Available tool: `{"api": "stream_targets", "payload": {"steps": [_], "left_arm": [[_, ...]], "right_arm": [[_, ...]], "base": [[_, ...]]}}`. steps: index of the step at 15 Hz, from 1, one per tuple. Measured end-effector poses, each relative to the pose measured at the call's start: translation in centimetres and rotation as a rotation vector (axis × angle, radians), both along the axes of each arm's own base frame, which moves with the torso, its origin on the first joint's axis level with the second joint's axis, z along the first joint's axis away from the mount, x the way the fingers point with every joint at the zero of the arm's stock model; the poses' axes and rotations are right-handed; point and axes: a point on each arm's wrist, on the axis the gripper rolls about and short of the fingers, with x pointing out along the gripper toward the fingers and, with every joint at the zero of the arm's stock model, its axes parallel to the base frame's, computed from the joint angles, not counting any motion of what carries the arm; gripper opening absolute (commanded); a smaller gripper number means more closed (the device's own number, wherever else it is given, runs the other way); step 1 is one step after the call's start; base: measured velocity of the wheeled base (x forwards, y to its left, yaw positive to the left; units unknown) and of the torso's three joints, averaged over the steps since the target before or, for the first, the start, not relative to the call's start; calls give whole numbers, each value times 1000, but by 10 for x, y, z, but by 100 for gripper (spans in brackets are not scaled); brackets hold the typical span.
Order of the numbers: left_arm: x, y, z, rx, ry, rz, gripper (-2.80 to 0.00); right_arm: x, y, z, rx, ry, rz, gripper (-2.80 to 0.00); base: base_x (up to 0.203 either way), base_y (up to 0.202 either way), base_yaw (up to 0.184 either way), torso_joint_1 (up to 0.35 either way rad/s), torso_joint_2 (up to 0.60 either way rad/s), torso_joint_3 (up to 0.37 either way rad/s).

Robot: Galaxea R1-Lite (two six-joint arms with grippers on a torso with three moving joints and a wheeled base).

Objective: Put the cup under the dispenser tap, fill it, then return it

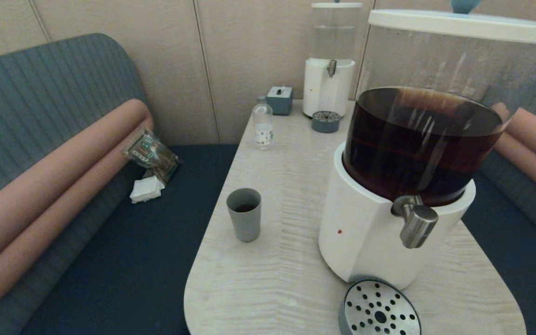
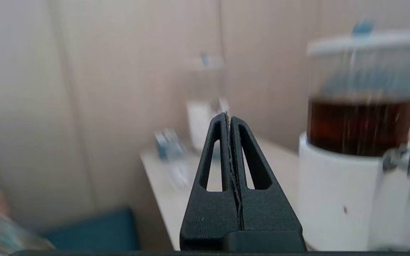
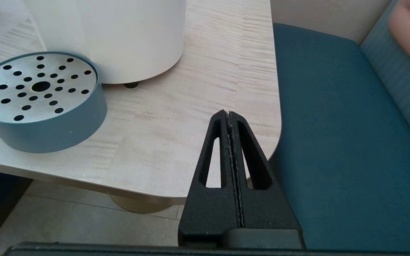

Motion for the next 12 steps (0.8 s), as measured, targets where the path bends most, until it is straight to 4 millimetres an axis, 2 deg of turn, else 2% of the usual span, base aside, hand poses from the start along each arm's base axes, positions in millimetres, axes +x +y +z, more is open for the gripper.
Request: {"api": "stream_targets", "payload": {"steps": [2,5,9,12], "left_arm": [[-35,4,-4,-12,-102,36,-280],[-74,5,-17,-15,-188,76,-280],[-96,4,-46,-6,-159,102,-280],[-93,4,-78,17,-59,131,-280]], "right_arm": [[0,0,0,0,0,0,-280],[0,0,0,0,0,0,-280],[0,0,0,0,0,0,-280],[0,0,0,0,0,0,-280]], "base": [[0,0,0,0,0,0],[0,0,0,0,0,0],[0,0,0,0,0,0],[0,0,0,0,0,0]]}}
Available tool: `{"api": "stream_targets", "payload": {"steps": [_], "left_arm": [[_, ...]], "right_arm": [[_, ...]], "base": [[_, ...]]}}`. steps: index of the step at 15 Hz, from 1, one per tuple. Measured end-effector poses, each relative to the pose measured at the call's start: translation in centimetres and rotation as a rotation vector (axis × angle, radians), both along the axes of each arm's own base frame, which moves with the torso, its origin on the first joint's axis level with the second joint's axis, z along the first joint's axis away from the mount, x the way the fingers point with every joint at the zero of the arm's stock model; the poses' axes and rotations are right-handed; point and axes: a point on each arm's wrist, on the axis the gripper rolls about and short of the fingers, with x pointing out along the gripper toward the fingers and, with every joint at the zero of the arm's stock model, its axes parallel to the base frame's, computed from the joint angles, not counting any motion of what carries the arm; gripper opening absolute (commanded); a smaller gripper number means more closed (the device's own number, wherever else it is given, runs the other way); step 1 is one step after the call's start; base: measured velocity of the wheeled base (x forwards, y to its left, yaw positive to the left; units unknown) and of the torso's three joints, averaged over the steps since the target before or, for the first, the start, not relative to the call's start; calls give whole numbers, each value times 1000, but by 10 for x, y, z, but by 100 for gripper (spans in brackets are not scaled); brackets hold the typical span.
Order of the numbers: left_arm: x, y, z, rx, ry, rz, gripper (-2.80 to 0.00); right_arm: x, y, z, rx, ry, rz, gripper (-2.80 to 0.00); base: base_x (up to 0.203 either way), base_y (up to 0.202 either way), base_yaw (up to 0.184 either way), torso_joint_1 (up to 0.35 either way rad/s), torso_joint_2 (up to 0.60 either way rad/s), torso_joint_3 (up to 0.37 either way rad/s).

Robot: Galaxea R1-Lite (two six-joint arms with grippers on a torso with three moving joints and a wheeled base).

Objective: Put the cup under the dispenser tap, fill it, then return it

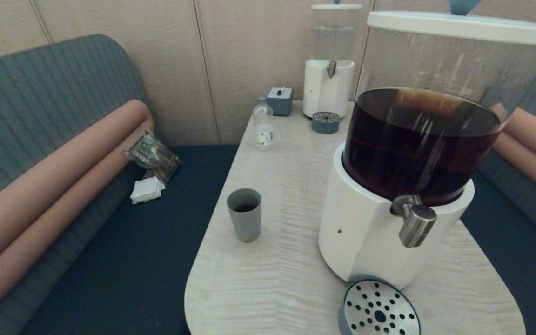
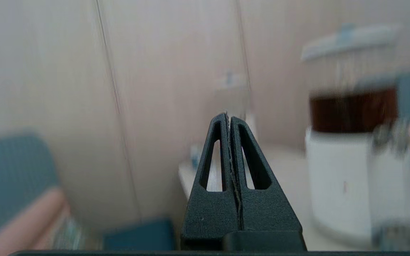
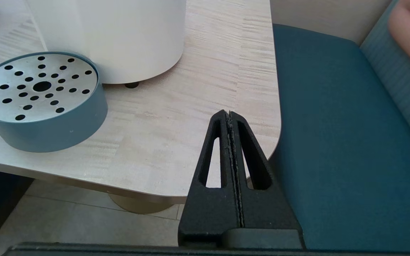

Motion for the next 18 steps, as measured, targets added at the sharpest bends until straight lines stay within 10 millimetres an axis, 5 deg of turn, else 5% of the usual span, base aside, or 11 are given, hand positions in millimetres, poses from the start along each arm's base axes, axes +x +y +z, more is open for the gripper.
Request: {"api": "stream_targets", "payload": {"steps": [9,18], "left_arm": [[26,7,-72,20,619,335,-280],[26,7,-78,-33,690,315,-280]], "right_arm": [[0,0,0,0,0,0,-280],[0,0,0,-4,0,1,-280]], "base": [[0,0,0,0,0,0],[0,0,0,0,0,0]]}}
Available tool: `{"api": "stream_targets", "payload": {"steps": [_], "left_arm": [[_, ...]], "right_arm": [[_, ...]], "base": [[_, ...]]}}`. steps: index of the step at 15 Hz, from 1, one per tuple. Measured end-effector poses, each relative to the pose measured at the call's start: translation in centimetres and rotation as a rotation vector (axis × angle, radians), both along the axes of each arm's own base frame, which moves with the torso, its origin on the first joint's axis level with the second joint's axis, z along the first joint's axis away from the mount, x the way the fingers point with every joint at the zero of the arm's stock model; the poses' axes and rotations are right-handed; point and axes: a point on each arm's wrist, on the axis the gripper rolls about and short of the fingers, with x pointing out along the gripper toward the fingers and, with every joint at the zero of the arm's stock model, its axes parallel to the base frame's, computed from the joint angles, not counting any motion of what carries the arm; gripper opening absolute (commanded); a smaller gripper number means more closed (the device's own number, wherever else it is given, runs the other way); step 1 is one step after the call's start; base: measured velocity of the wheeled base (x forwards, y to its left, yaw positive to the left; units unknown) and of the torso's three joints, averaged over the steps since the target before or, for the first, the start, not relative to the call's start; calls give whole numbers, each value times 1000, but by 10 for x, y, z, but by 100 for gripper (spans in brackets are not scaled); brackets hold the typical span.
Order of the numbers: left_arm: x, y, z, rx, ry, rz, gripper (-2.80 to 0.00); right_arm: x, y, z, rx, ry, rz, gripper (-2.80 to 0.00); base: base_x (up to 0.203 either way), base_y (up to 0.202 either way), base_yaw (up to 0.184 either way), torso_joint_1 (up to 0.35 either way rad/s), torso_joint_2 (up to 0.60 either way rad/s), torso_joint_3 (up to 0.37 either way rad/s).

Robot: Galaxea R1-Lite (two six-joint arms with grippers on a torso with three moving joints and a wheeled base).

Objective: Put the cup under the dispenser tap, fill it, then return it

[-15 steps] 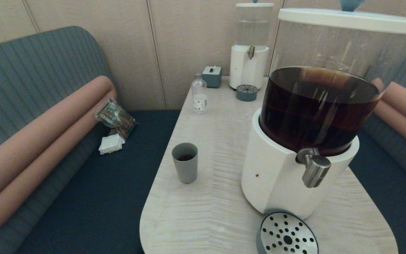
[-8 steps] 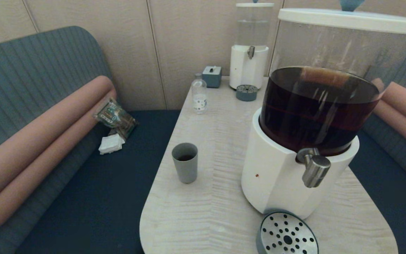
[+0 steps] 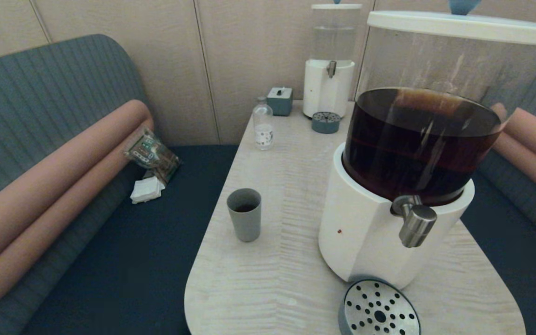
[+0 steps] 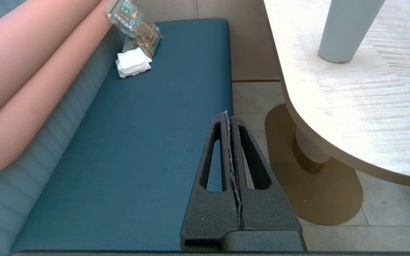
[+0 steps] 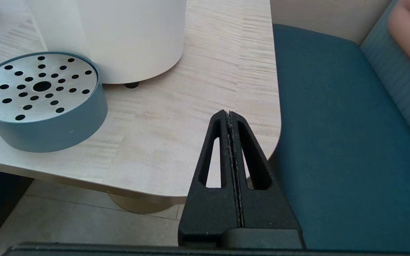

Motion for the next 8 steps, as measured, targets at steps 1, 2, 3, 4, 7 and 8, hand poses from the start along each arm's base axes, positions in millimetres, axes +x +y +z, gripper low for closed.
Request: {"api": "stream_targets", "payload": {"steps": [1,2,3,4,7,8], "left_arm": [[0,0,0,0,0,0,-280],[0,0,0,0,0,0,-280],[0,0,0,0,0,0,-280],[0,0,0,0,1,0,-280],[0,0,0,0,1,0,-280],[0,0,0,0,2,0,-280]], "right_arm": [[0,0,0,-6,0,1,-280],[0,0,0,-7,0,1,-280],[0,0,0,-7,0,1,-280],[0,0,0,-7,0,1,-280],[0,0,0,6,0,-4,-280],[0,0,0,7,0,-4,-280]], "base": [[0,0,0,0,0,0],[0,0,0,0,0,0],[0,0,0,0,0,0],[0,0,0,0,0,0],[0,0,0,0,0,0],[0,0,0,0,0,0]]}}
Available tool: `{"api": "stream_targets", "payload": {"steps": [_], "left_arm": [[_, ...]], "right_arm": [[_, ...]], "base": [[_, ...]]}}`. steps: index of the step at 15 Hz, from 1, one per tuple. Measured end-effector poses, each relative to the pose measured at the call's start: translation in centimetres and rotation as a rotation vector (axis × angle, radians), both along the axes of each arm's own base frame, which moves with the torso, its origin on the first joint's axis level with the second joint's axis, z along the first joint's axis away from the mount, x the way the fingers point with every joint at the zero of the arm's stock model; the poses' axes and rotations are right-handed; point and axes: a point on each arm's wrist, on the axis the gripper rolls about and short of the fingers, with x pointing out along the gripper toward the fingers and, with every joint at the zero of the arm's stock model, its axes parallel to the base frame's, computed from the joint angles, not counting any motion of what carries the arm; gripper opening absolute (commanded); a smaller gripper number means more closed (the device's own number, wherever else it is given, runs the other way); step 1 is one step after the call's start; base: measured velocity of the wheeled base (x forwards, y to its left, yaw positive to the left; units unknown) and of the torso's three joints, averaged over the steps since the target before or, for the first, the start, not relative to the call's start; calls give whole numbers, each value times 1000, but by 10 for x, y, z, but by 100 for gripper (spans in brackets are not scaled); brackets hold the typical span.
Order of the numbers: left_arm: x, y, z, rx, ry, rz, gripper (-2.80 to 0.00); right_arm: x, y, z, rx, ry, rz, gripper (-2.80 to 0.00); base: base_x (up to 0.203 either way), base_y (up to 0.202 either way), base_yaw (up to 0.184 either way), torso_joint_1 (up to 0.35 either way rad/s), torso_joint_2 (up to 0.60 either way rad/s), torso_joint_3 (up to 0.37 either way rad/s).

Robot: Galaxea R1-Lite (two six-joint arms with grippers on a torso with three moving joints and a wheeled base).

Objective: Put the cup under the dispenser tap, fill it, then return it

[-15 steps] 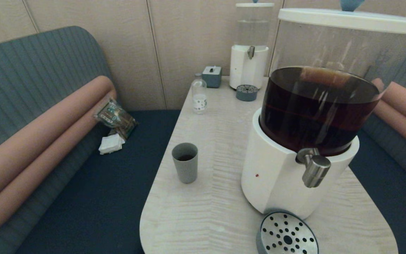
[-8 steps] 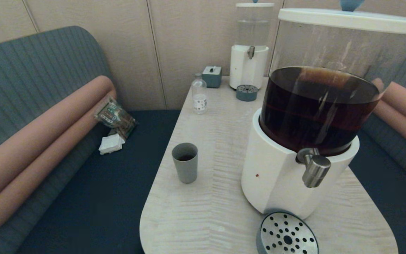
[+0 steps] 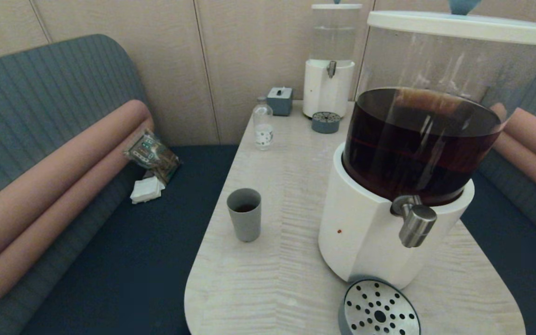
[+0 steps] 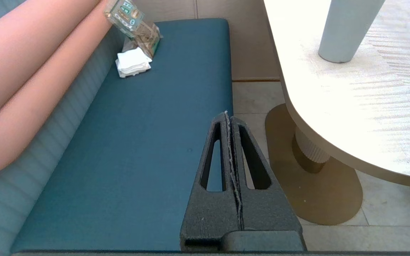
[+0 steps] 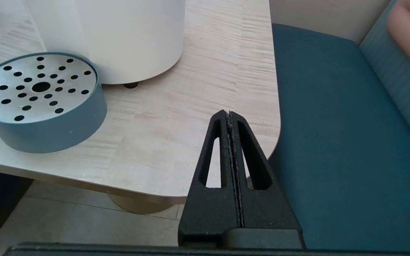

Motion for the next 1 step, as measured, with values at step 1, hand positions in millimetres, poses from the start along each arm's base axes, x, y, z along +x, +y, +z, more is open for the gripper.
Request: {"api": "stream_targets", "payload": {"steps": [1], "left_arm": [[0,0,0,0,0,0,-280]], "right_arm": [[0,0,0,0,0,0,-280]], "base": [[0,0,0,0,0,0]]}}
